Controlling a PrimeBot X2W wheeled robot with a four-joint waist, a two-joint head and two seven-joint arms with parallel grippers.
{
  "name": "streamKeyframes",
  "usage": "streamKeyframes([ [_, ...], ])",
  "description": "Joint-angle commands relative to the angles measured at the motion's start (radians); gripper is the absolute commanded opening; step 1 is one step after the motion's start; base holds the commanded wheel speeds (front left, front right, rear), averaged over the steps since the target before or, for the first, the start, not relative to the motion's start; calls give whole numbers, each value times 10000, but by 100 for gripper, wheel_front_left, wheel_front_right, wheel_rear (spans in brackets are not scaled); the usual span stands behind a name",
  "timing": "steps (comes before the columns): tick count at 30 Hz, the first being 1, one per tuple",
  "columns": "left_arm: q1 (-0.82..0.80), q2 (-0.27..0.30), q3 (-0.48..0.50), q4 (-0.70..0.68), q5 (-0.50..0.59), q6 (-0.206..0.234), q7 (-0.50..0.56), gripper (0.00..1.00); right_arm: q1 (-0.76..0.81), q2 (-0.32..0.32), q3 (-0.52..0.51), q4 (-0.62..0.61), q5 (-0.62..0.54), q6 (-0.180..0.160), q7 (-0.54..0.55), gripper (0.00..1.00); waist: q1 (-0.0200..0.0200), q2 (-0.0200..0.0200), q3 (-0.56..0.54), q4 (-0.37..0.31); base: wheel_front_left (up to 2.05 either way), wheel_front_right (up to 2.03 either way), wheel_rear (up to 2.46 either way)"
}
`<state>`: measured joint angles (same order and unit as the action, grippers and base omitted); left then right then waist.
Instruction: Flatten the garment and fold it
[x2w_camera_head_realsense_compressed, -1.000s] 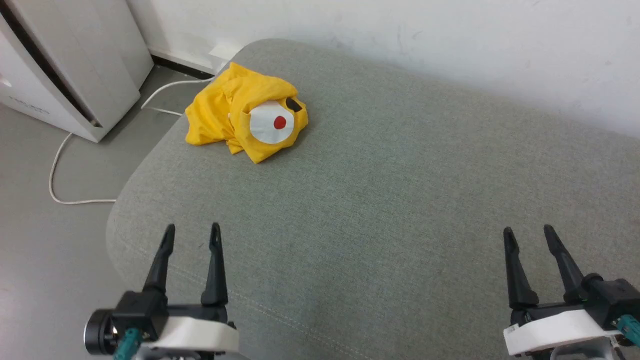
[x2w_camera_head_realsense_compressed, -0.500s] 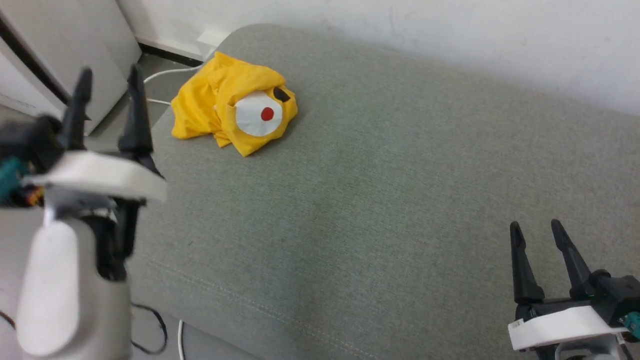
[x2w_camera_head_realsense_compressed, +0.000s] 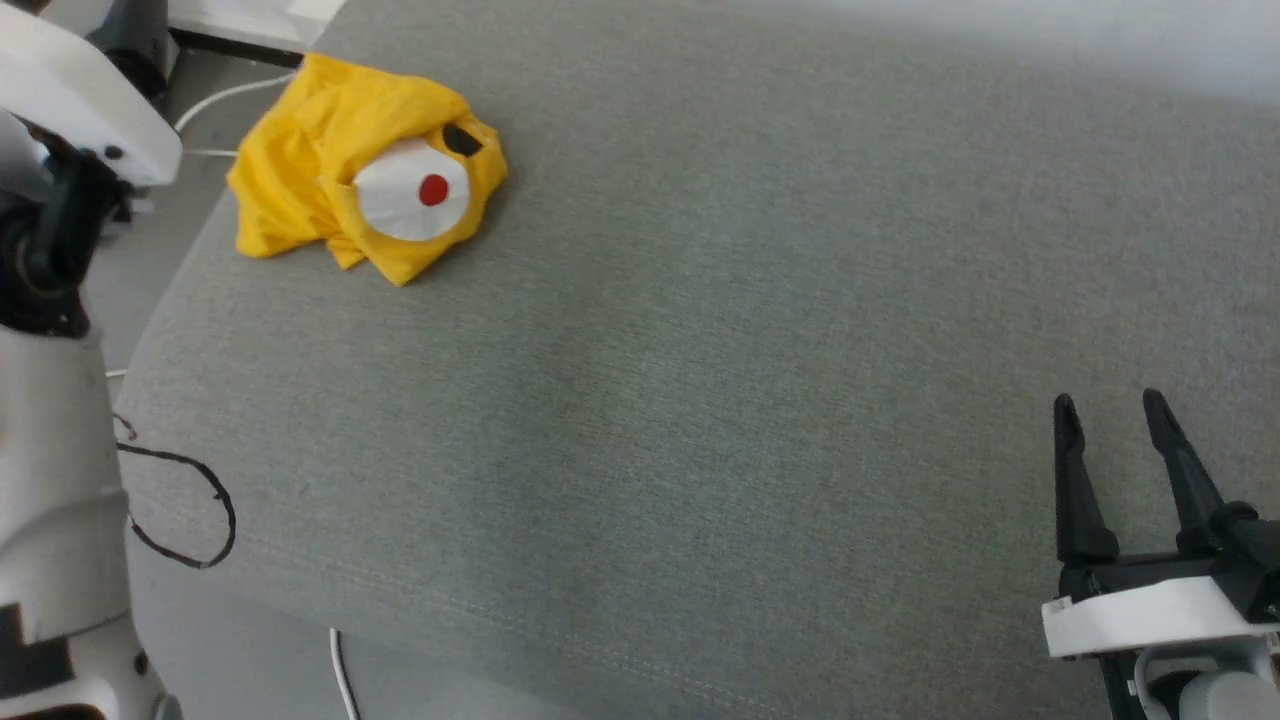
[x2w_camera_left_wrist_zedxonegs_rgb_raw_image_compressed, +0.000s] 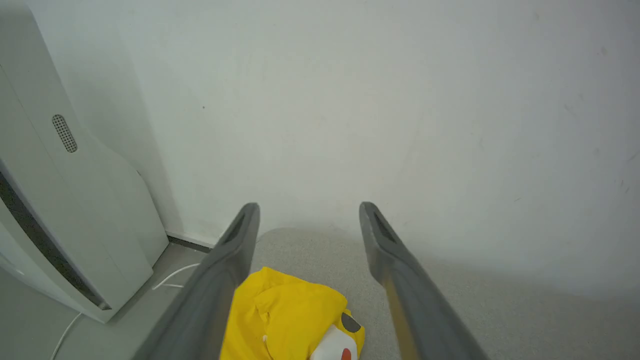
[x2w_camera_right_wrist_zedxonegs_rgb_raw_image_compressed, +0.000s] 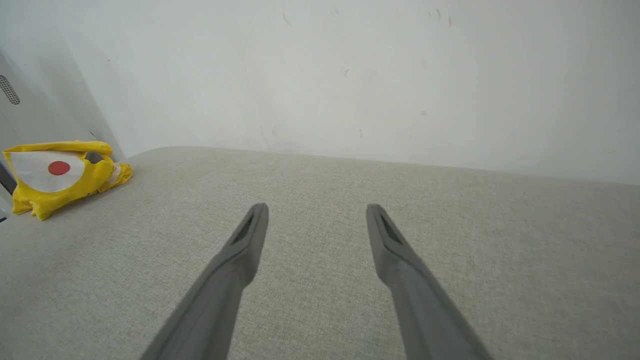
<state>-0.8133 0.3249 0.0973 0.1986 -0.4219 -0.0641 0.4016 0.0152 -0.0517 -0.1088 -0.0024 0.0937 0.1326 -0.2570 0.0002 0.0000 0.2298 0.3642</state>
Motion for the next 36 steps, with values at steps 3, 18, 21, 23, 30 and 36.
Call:
streamKeyframes([
  [3,-545,264,15,567,-212,-54,691,100,-268,15,-37,-162,-160,-19,-47,100,-2,0,788,-584,0,0,0],
  [18,-730,678,-128,1972,-1012,-106,3036,100,-558,15,-392,-633,-478,-19,-47,100,-2,0,2031,-1362,0,0,0],
  [21,-607,714,-131,2143,-1005,-11,3125,100,-602,15,-397,-727,-540,-19,-47,100,-2,0,2213,-1433,0,0,0],
  [23,-512,797,-199,2259,-873,66,3151,100,-624,15,-416,-783,-592,-19,-47,100,-2,0,2329,-1452,0,0,0],
  [30,-288,911,-427,2754,-707,284,3632,100,-588,15,-521,-990,-826,-19,-47,100,-2,0,2713,-1424,0,0,0],
  [36,-195,962,-488,3139,-673,153,3195,33,-643,15,-512,-1075,-931,-19,-47,100,-2,0,2889,-1462,0,0,0],
])
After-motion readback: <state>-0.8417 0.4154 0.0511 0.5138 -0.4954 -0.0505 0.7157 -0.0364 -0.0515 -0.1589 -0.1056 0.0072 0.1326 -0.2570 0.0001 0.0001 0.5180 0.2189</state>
